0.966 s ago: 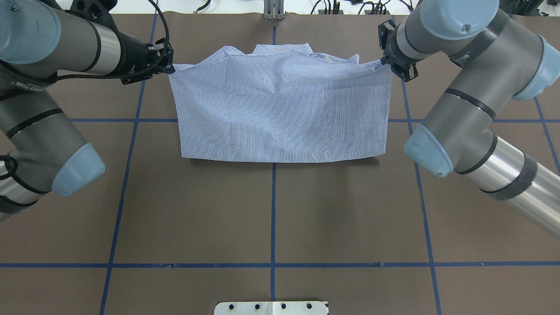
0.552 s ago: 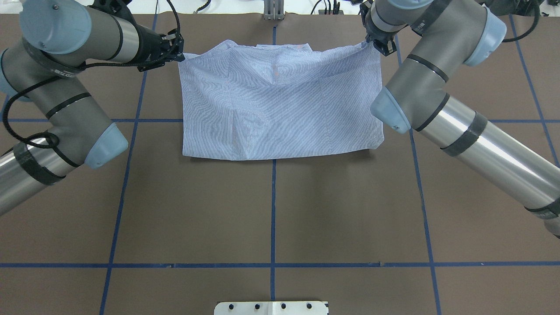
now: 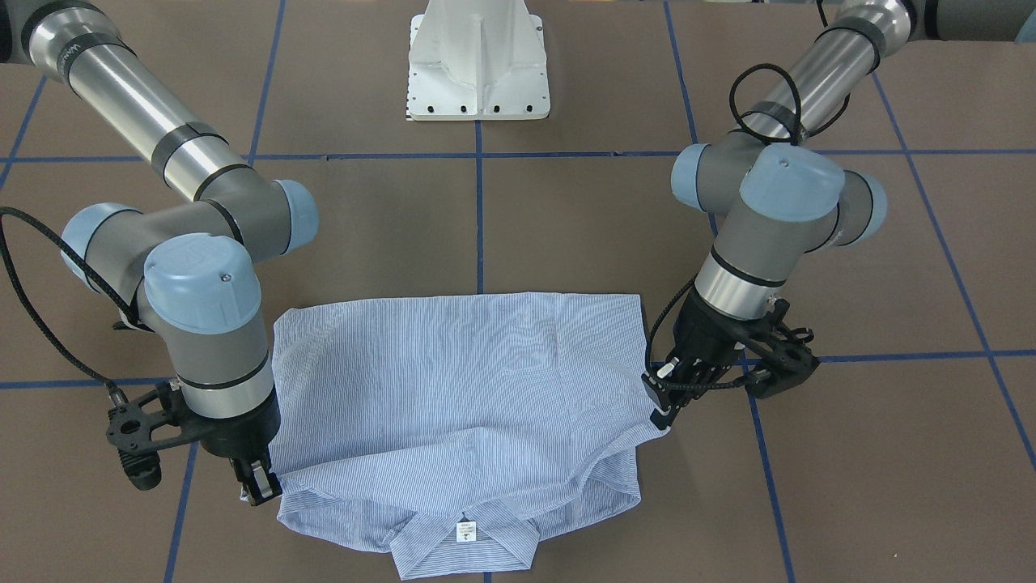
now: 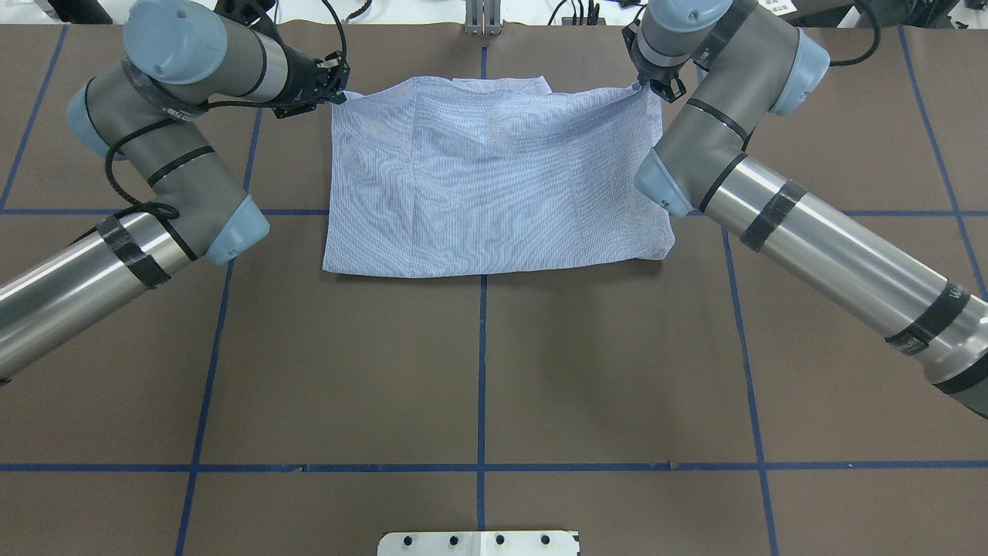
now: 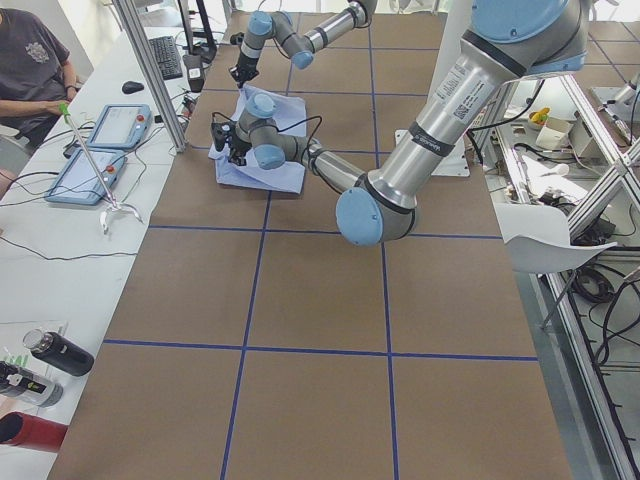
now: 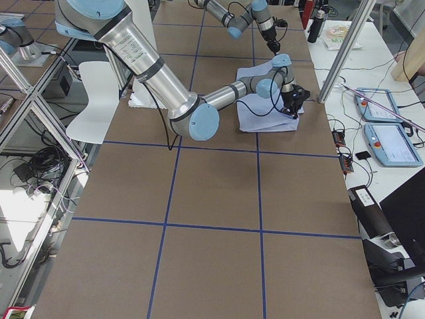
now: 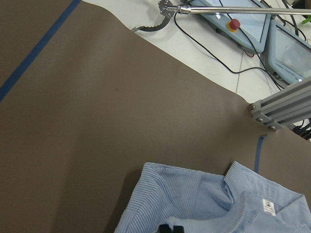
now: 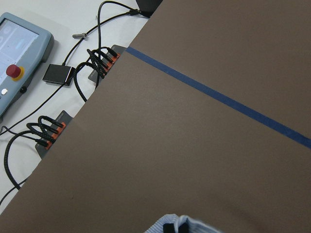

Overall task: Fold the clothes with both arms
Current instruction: 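Lay the hem down near the collar with both grippers and release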

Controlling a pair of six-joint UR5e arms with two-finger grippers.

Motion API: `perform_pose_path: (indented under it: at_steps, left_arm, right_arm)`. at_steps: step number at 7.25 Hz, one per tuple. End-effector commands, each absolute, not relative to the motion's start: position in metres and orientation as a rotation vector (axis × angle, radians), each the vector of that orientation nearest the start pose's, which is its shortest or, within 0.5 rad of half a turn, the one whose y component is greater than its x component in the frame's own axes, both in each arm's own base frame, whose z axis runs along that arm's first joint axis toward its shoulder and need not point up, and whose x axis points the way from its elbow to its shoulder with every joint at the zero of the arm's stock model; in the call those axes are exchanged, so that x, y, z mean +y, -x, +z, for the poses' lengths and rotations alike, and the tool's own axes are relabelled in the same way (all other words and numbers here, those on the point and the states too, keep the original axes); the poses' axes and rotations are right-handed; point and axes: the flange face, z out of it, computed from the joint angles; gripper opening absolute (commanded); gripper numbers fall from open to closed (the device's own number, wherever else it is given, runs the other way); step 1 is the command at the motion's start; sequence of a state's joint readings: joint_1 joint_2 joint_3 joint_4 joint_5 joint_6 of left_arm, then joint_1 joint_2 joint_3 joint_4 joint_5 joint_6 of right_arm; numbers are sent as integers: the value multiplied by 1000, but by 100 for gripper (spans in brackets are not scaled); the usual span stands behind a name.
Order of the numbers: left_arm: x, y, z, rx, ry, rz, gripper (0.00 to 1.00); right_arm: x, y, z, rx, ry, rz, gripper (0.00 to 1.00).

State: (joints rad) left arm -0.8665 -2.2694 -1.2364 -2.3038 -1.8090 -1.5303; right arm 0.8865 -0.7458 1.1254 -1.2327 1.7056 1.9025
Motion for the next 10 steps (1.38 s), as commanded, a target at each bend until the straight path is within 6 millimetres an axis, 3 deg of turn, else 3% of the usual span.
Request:
perform_pose_path:
  at_steps: [1,2,3,4,5,6,7,8,9,10]
  left_arm:
    - [-673,-424,327,1042,-325,-603,0]
    - [-676,-428,339,1014,-324,-586,0]
    - [-676,-429,338,1010,-337,-564,2]
    - [-677,-429,336,1011,-341,-557,62]
    - [-677,-429,332,1010,-356,-534,84]
    - [-678,-427,330,1014,-361,-534,99]
    - [-678,-422,322,1053,-386,-527,99]
    - [-671,-416,307,1092,-400,-512,99]
    - [-665,-410,296,1111,-414,-508,99]
    - [-653,-400,302,1122,-418,-505,99]
  right_arm:
    - [-710,445,329,-738,-67,1088,0]
    - [-709,456,343,-754,-74,1077,26]
    - [-710,458,345,-751,-73,1076,45]
    - [-711,459,342,-754,-74,1075,62]
    - [-712,458,340,-756,-73,1077,74]
    - [-713,456,338,-763,-72,1079,82]
    - [-709,450,328,-795,-77,1083,84]
    - [-686,430,332,-837,-84,1074,86]
    - [-645,410,341,-882,-56,1042,87]
    - [-603,413,353,-899,-35,1009,88]
